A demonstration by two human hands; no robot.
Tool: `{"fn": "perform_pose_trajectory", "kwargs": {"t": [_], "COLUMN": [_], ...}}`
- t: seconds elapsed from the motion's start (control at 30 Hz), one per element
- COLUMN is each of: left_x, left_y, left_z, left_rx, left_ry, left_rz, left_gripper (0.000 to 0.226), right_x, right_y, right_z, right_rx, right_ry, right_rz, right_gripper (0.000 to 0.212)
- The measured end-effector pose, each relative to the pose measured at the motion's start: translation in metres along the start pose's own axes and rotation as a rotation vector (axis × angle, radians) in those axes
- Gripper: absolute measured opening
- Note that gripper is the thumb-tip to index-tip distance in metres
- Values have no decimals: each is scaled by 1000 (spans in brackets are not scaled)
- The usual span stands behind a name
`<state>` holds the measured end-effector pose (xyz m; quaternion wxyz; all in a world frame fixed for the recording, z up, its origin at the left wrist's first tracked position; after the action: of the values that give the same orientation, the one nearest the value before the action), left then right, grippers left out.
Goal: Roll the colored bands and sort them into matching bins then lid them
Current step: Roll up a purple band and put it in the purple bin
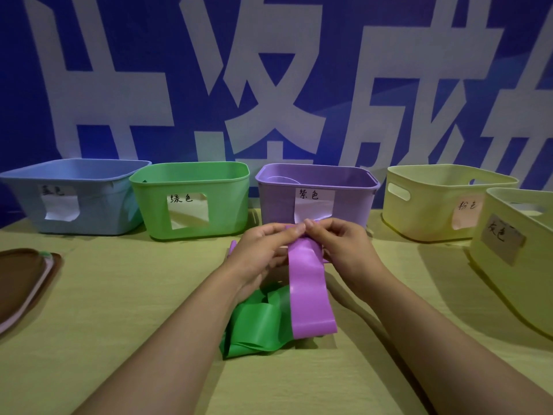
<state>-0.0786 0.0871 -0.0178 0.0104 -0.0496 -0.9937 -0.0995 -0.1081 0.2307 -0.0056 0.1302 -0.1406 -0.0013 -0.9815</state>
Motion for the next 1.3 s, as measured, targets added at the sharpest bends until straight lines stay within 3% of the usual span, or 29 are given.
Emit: {"fn": "perform_pose_trajectory", "kwargs": {"t": [0.17, 0.4, 0.67, 0.87, 1.13, 1.3], "left_x": [-1, -2, -1, -1, -2, -2], "left_y": [-1, -1, -6, -8, -3, -2], "left_z": [7, 8, 6, 6, 4, 5], "left_rx": [16, 29, 0, -3, 31, 51], "left_ry": [-98, -98, -64, -63, -49, -44], "left_rz": [-32, -37, -57, -49, -11, -18], "left_gripper": [51, 36, 33, 26, 15, 15], "right_x": [2, 3, 3, 3, -3, -3], "right_y": [0, 0, 3, 5, -7, -10], "right_z": [1, 1, -2, -8, -14, -14], "right_rx": [18, -8, 26, 57, -106, -159], "right_ry": [-29, -66, -64, 13, 197, 191], "right_rz": [-2, 0, 28, 45, -103, -108], "right_gripper": [20, 10, 10, 21, 69, 63]}}
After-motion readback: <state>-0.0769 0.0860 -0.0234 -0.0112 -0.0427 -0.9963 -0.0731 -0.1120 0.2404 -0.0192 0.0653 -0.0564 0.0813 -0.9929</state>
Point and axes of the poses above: each hand's wrist, its own x-axis towards the middle knuckle, its own y-axis out of the palm, z = x × y, the point moved 8 cm from there along x, towards the middle knuckle, and after that the axes turned 4 degrees about z, right-handed, at the moved point
